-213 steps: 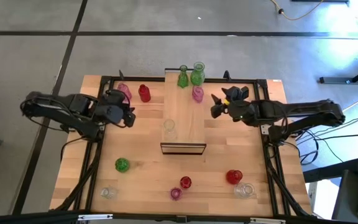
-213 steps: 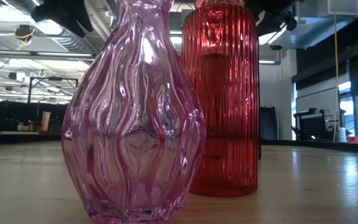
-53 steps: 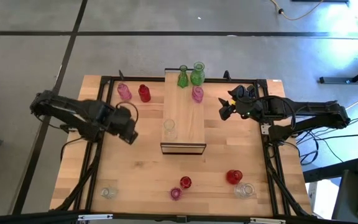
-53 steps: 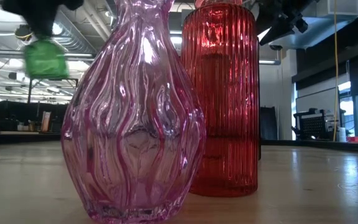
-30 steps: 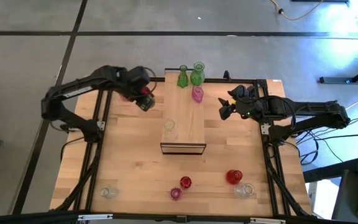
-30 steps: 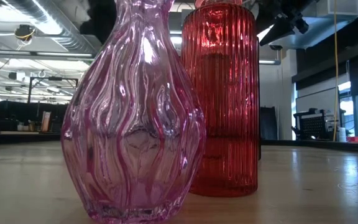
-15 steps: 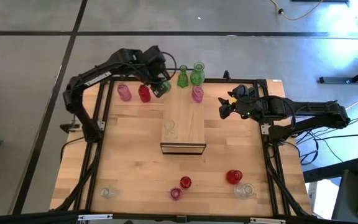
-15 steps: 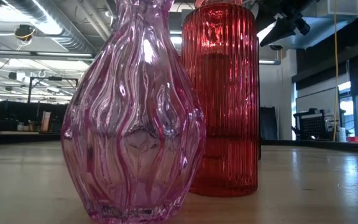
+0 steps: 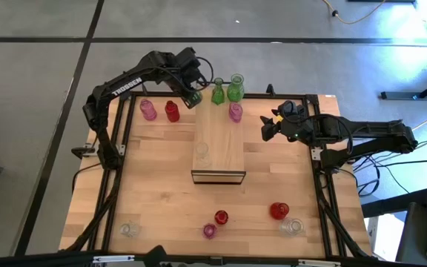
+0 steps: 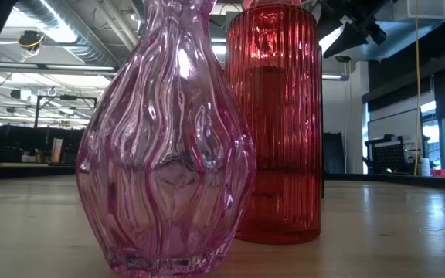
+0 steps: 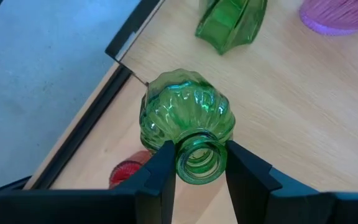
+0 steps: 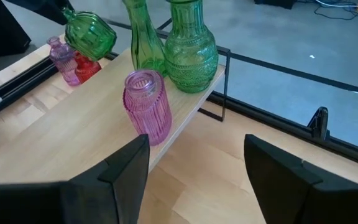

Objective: Sort vases onto shelf
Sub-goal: Put the green vase on the shelf aligned with the other green vases

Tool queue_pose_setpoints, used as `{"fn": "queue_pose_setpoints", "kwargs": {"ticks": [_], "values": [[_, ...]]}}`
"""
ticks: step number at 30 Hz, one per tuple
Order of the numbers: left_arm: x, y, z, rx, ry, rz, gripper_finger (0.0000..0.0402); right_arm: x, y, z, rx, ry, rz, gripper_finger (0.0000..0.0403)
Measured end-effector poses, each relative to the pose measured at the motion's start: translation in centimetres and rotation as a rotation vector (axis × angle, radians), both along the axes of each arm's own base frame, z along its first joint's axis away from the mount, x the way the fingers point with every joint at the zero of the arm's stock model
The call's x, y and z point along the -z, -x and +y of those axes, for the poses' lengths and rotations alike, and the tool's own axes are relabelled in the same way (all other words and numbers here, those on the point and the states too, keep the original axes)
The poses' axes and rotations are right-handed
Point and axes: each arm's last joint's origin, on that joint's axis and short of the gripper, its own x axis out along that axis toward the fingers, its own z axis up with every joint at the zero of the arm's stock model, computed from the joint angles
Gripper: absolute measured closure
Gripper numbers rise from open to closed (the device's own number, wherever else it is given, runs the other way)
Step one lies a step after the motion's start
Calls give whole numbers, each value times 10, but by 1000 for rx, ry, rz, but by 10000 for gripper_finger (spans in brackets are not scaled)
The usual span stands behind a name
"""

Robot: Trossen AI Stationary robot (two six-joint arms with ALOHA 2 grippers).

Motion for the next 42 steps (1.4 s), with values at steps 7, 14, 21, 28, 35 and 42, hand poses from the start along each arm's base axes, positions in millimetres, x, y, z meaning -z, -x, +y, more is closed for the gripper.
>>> {"fn": "queue_pose_setpoints", "kwargs": {"ticks": [7,14,21,28,35,42], "values": [[-1,-2,0,23,25,-40,297,0,0,0,8,3,-3,162],[0,-4,-6,46,64,-44,296,0,0,0,17,1,-10,162],[0,-8,-13,69,63,-38,297,0,0,0,17,1,-10,162],[0,-8,-13,74,92,-52,297,0,0,0,17,2,-10,162],[1,-9,-15,83,110,-52,297,0,0,0,18,2,-9,162],[12,-16,-21,102,148,5,296,0,0,0,17,2,-9,162]]}}
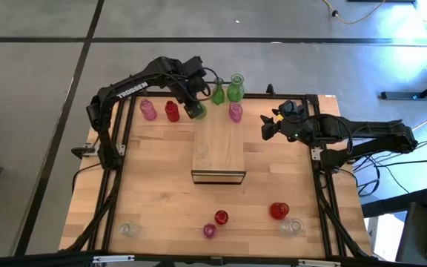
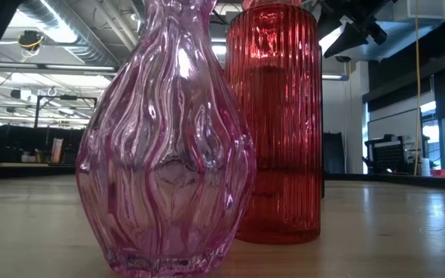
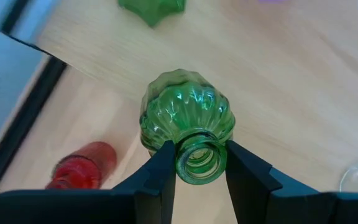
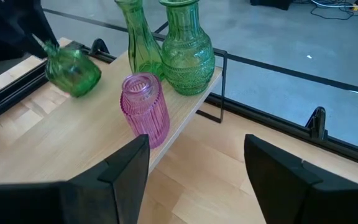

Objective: Sort vases onto shelf
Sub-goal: Put the green vase on the shelf aligned with the other green vases

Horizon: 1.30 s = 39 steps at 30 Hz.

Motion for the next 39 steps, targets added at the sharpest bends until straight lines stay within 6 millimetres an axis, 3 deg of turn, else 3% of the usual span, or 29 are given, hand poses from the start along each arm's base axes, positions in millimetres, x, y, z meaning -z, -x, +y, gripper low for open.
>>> {"fn": "queue_pose_setpoints", "kwargs": {"ticks": [8,24,39], "values": [[9,-14,-6,36,7,-4,296,0,0,0,0,0,1,162],[9,-20,-1,30,-27,-60,266,0,0,0,5,-10,-7,162],[6,-22,1,27,-53,-88,262,0,0,0,0,-16,-7,162]]}}
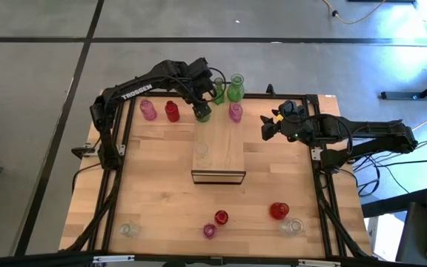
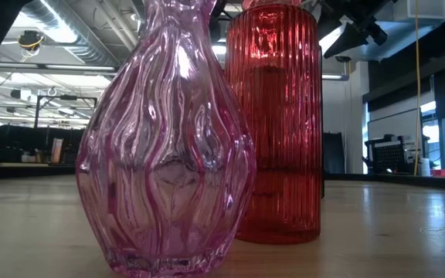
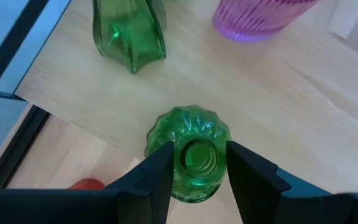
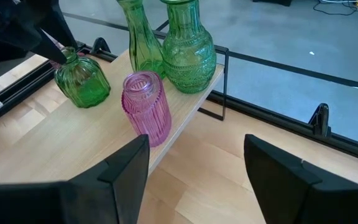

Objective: Sort vases onto shelf
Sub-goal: Put the green vase on the shelf aligned with the other green vases

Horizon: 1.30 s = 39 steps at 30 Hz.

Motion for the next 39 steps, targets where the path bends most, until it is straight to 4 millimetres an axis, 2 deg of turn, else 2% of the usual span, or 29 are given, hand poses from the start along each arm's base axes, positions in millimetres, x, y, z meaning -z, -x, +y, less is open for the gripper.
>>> {"fn": "queue_pose_setpoints", "kwargs": {"ticks": [8,12,16,20,25,29,35,39], "values": [[-5,2,1,-24,-60,-2,262,0,0,0,-9,-8,0,162],[-23,14,-1,-84,-189,-17,262,0,0,0,-14,-12,1,162],[-45,24,-6,-106,-255,-106,262,0,0,0,-13,-11,1,162],[-63,34,-14,-85,-236,-204,262,2,-2,0,-14,-12,9,162],[-67,49,-24,-85,-134,-186,266,5,-6,1,-19,-20,22,162],[-64,53,-33,-8,-40,-141,299,8,-10,1,-25,-27,37,162],[-58,49,-50,106,-30,-123,389,12,-14,2,-44,-46,54,162],[-56,60,-56,65,-46,-188,399,12,-14,2,-54,-57,51,162]]}}
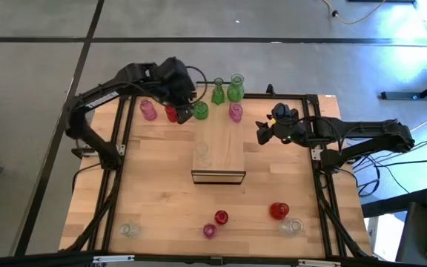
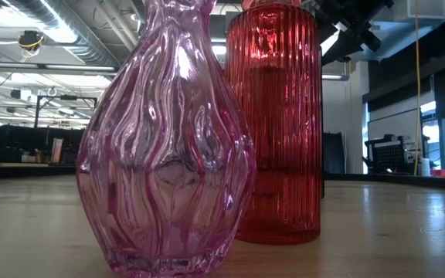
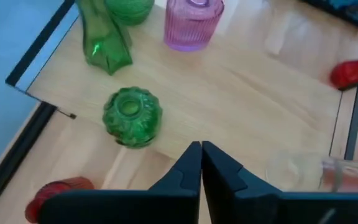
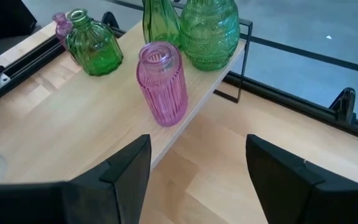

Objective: Sort vases onto shelf
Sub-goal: Put the green vase on the shelf aligned with the other green vases

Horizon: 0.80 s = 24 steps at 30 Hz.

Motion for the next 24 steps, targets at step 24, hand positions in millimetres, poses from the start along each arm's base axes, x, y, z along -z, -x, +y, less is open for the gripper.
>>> {"fn": "queue_pose_setpoints", "kwargs": {"ticks": [24], "values": [[145,35,-28,-33,-45,-509,401,0,1,0,14,1,-2,162]]}}
